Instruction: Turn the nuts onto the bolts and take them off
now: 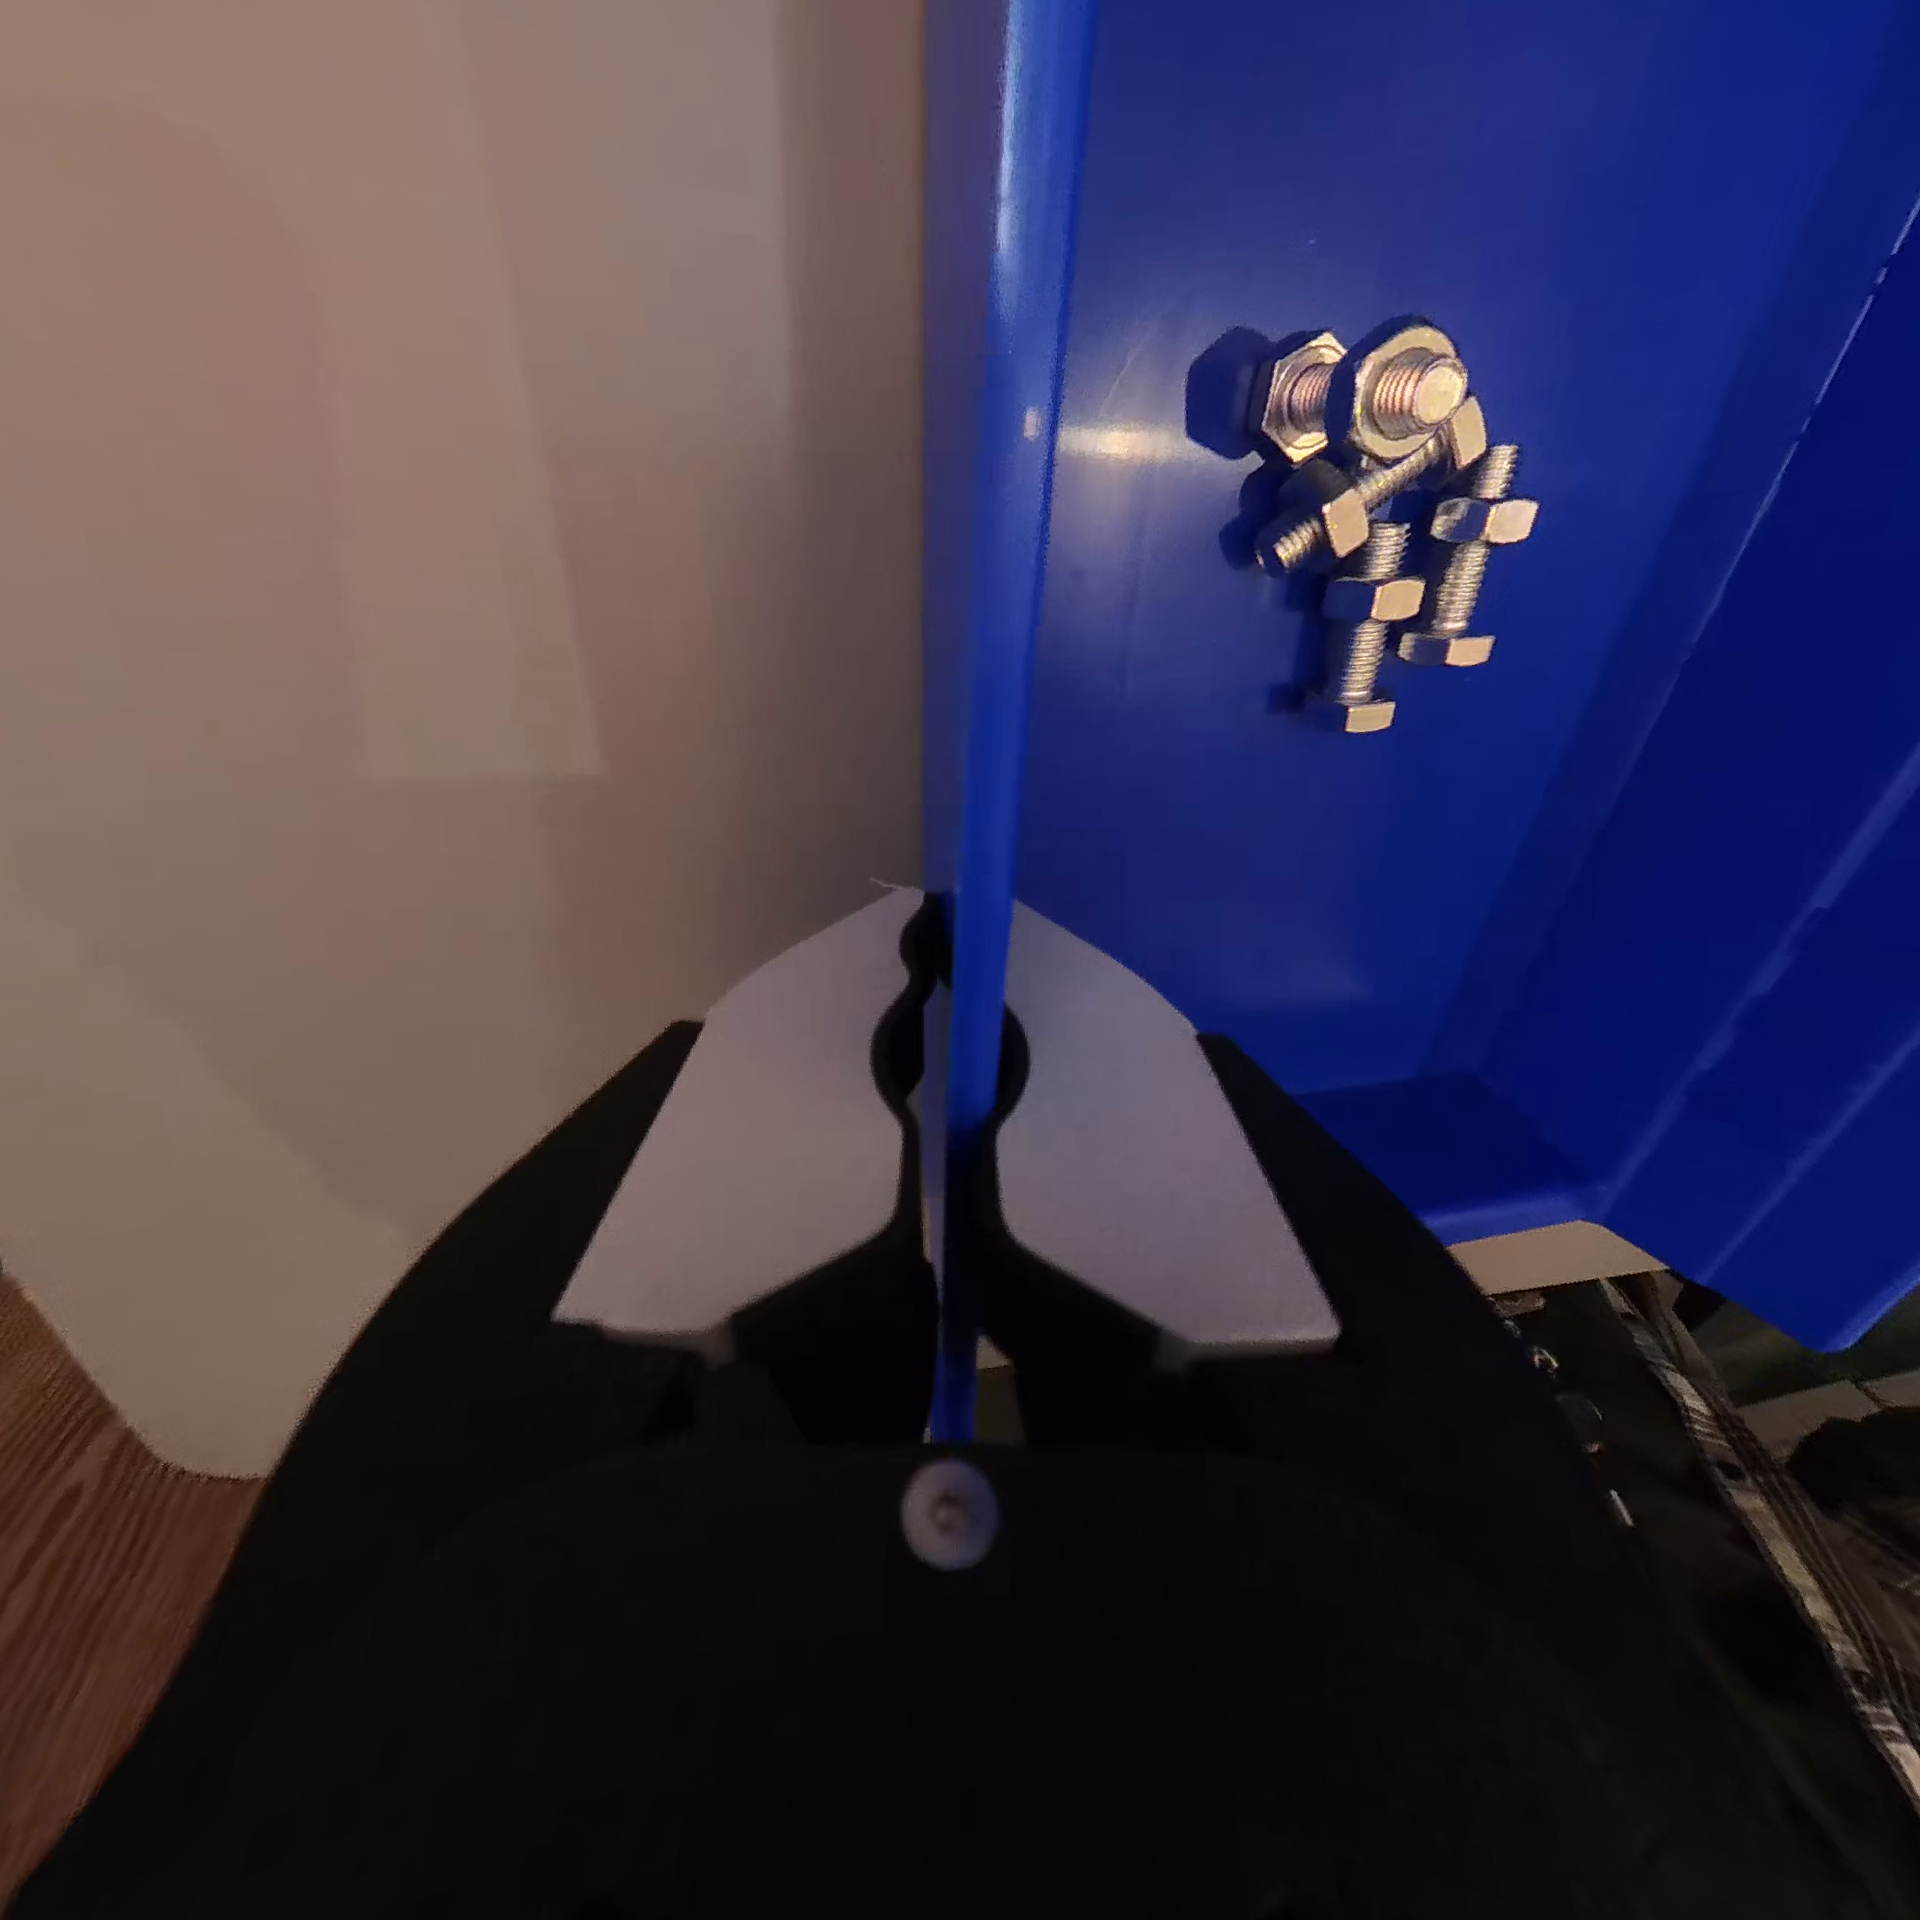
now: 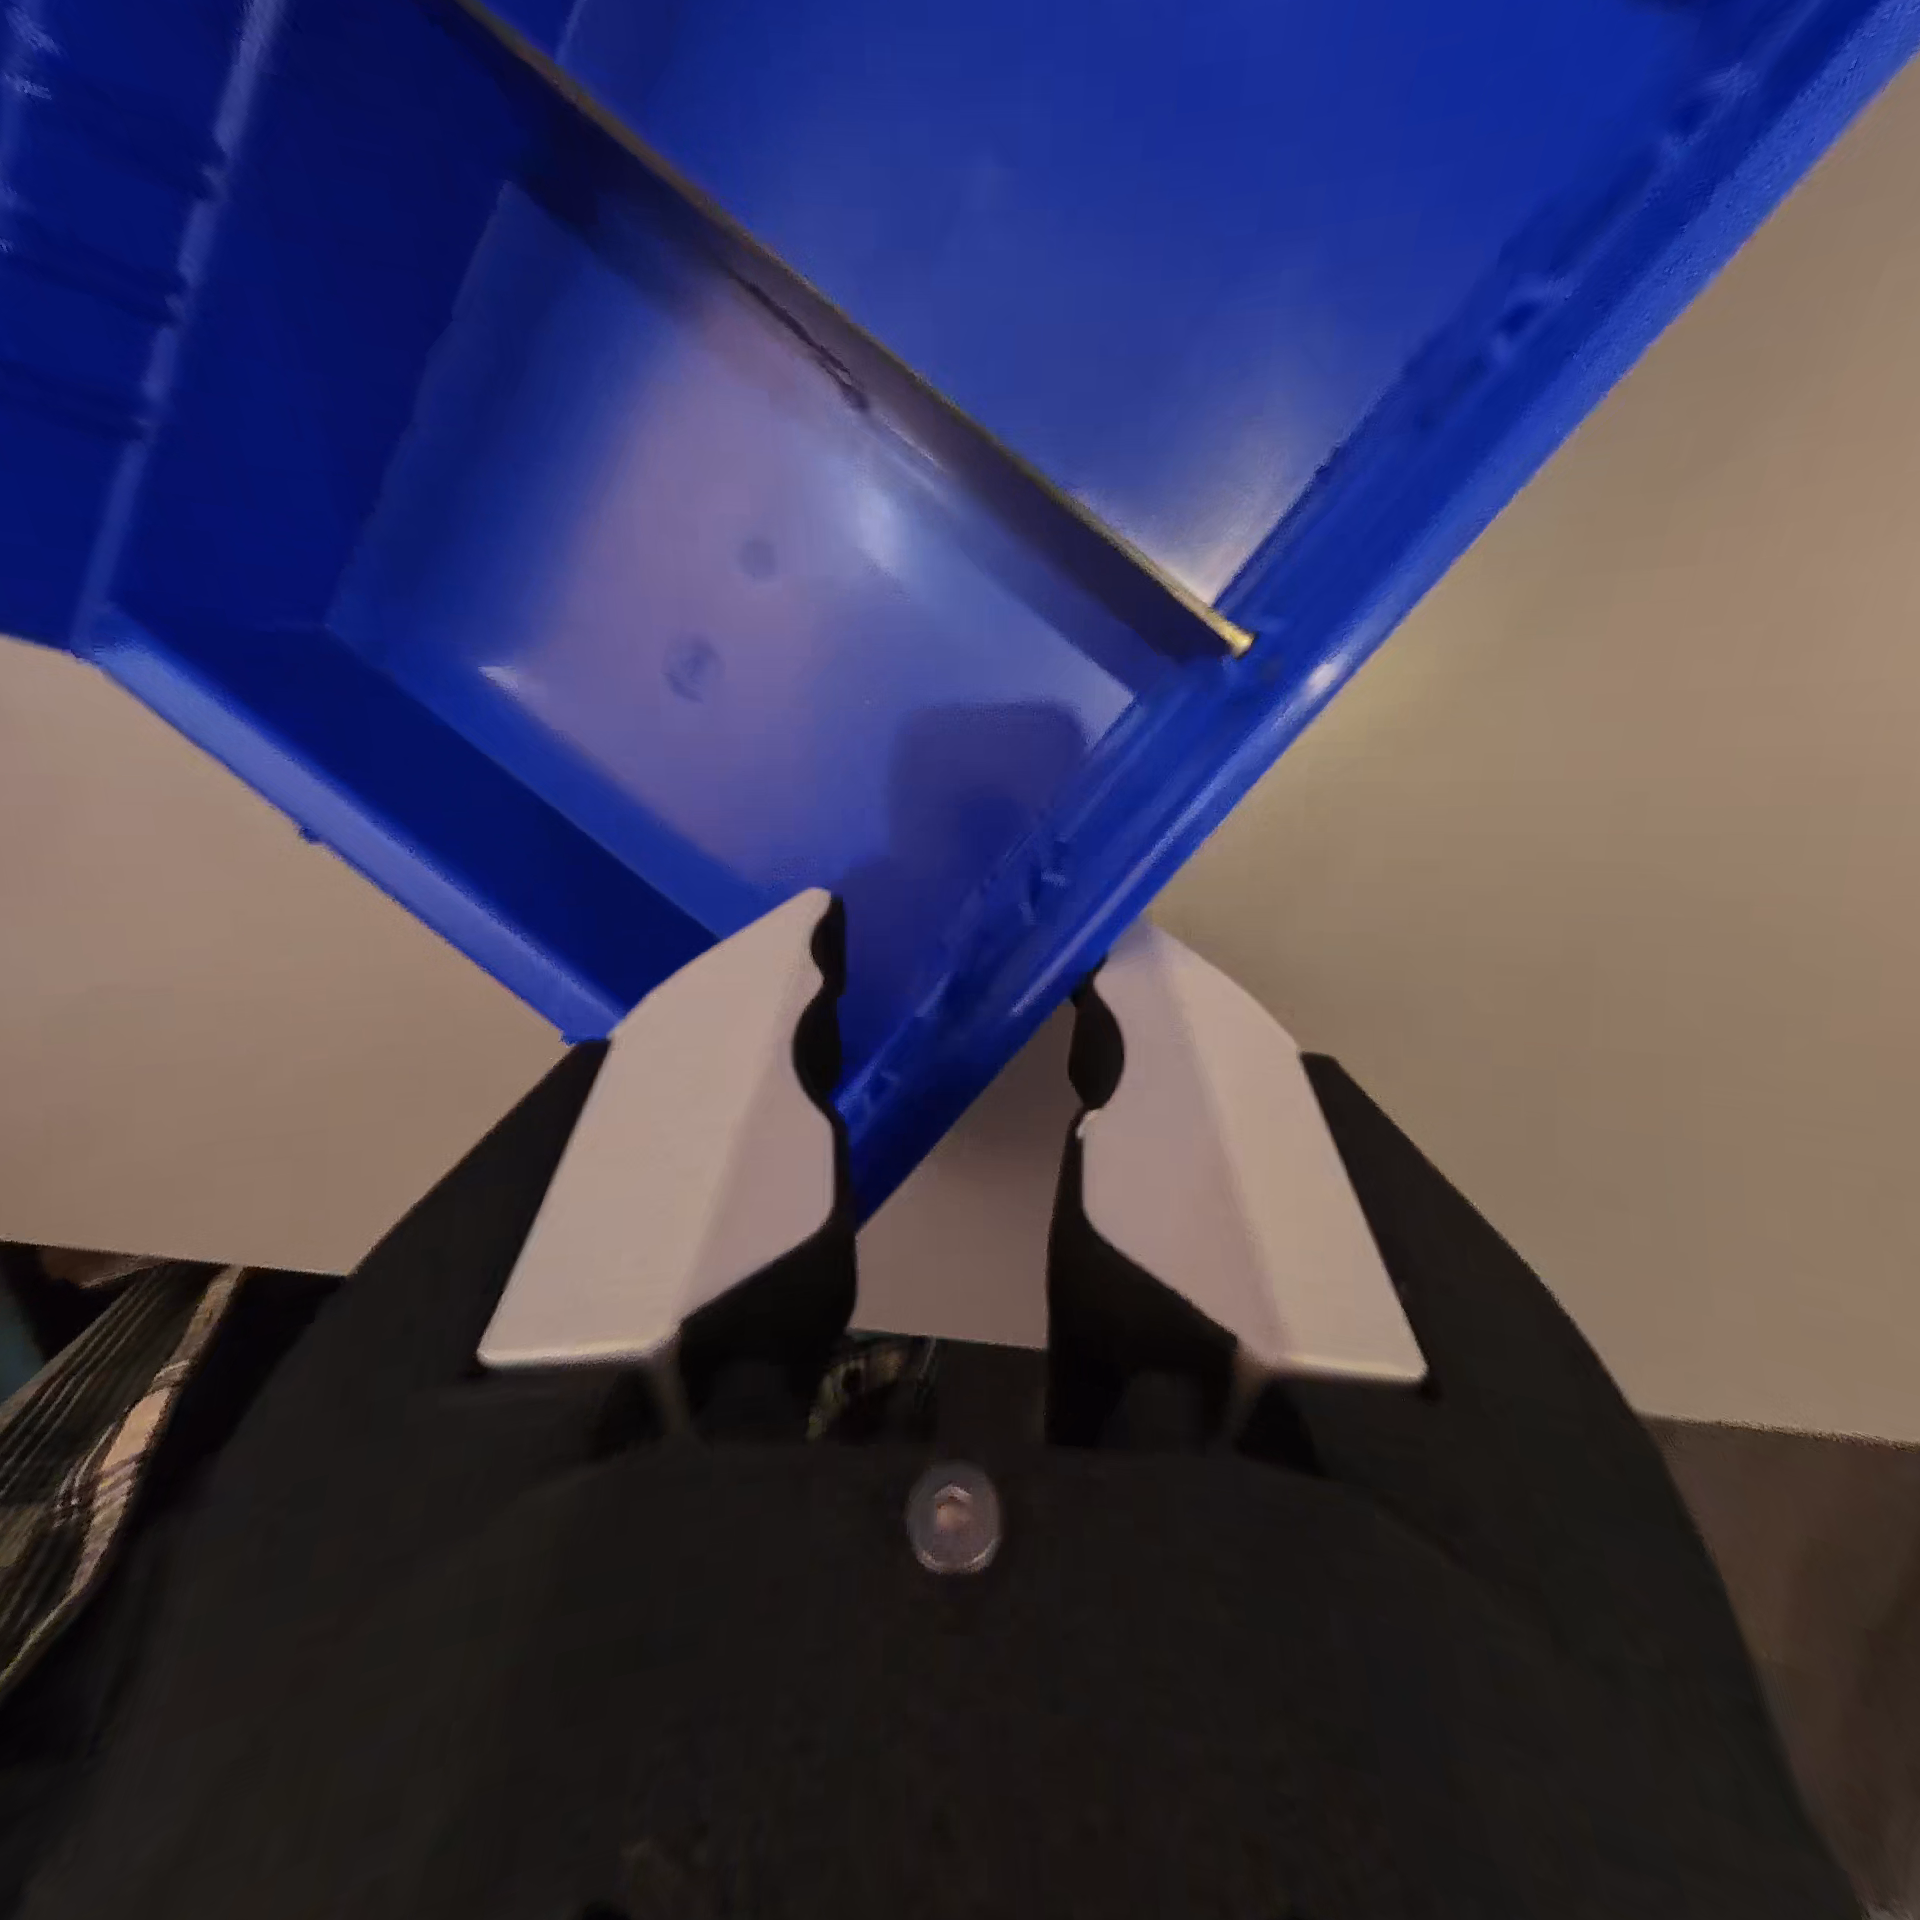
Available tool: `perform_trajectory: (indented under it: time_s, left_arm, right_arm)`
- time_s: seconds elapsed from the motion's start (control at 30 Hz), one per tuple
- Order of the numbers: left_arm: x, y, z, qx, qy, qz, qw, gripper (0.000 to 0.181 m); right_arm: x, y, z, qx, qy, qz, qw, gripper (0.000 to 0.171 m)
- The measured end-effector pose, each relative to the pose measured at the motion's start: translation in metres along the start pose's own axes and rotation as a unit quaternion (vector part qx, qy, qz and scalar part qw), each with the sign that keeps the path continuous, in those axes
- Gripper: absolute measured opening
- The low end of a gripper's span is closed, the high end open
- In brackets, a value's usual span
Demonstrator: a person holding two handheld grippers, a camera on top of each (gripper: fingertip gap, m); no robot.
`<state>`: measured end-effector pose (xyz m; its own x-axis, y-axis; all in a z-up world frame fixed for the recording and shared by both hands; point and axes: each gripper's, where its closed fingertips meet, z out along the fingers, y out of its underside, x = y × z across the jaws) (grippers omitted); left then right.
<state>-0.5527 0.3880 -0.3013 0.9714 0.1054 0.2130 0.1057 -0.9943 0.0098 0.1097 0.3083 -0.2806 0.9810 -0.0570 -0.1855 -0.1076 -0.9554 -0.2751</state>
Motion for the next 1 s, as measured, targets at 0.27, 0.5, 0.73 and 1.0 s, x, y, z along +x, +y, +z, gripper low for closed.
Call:
perform_trajectory:
  time_s: [0.27,0.5,0.73,1.0]
  left_arm:
    - [-0.041,0.008,-0.01,0.004,-0.002,-0.017,1.0,0.004]
    - [-0.057,0.009,-0.014,0.007,0.0,-0.016,1.0,0.004]
    - [-0.071,0.016,-0.017,0.008,0.001,-0.013,1.0,0.004]
    - [-0.087,0.023,-0.022,0.008,-0.004,-0.019,1.0,0.005]
  right_arm:
    - [0.05,-0.003,-0.005,-0.048,0.032,0.036,0.998,0.005]
    - [0.083,-0.012,-0.009,-0.064,0.03,0.047,0.996,0.005]
    - [0.129,-0.042,-0.009,-0.08,0.024,0.029,0.996,0.006]
    - [0.183,-0.065,-0.012,-0.096,0.014,0.021,0.995,0.006]
